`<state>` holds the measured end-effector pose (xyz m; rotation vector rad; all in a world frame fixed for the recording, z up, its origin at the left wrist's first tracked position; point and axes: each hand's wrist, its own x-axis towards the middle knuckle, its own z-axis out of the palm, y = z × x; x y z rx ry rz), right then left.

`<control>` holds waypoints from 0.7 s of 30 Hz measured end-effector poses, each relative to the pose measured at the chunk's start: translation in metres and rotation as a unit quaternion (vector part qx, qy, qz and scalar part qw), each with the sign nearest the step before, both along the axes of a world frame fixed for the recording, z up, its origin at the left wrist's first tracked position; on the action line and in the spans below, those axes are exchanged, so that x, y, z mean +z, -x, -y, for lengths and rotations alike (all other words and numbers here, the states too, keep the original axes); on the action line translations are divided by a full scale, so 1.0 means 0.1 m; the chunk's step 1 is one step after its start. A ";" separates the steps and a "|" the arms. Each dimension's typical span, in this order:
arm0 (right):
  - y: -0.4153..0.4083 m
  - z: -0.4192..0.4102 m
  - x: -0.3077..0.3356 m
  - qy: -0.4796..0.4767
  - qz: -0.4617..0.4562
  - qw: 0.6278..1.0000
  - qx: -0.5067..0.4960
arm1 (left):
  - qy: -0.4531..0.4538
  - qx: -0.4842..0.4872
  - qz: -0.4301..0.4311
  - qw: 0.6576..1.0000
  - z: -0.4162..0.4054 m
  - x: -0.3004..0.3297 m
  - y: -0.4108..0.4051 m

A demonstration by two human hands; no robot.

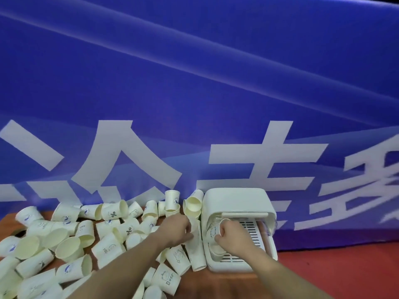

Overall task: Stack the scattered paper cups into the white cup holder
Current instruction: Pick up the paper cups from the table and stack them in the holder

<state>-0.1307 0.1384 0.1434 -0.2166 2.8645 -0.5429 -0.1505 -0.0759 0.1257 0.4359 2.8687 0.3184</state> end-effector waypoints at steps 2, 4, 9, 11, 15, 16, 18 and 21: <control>-0.05 -0.22 0.00 0.005 0.008 1.000 -0.029 | -0.012 -0.021 -0.006 1.000 -0.22 0.00 -0.01; -0.10 -0.40 -0.03 -0.002 0.008 0.999 -0.053 | -0.026 -0.031 -0.004 0.999 -0.41 -0.02 -0.02; -0.16 -0.77 -0.17 0.026 0.030 0.995 -0.086 | -0.010 -0.046 -0.010 0.999 -0.77 -0.09 0.03; -0.18 -0.90 -0.20 0.028 0.037 0.994 -0.097 | 0.007 -0.051 -0.010 0.999 -0.88 -0.12 0.05; -0.17 -1.10 -0.26 0.019 0.050 0.991 -0.122 | 0.034 -0.050 0.012 0.998 -1.04 -0.25 0.10; -0.17 -1.15 -0.28 0.019 0.055 0.990 -0.129 | 0.042 -0.050 0.018 0.998 -1.08 -0.29 0.11; -0.17 -1.25 -0.32 0.022 0.061 0.988 -0.142 | 0.055 -0.051 0.027 0.997 -1.15 -0.37 0.13; -0.17 -1.36 -0.39 0.028 0.069 0.984 -0.161 | 0.075 -0.054 0.034 0.995 -1.19 -0.46 0.18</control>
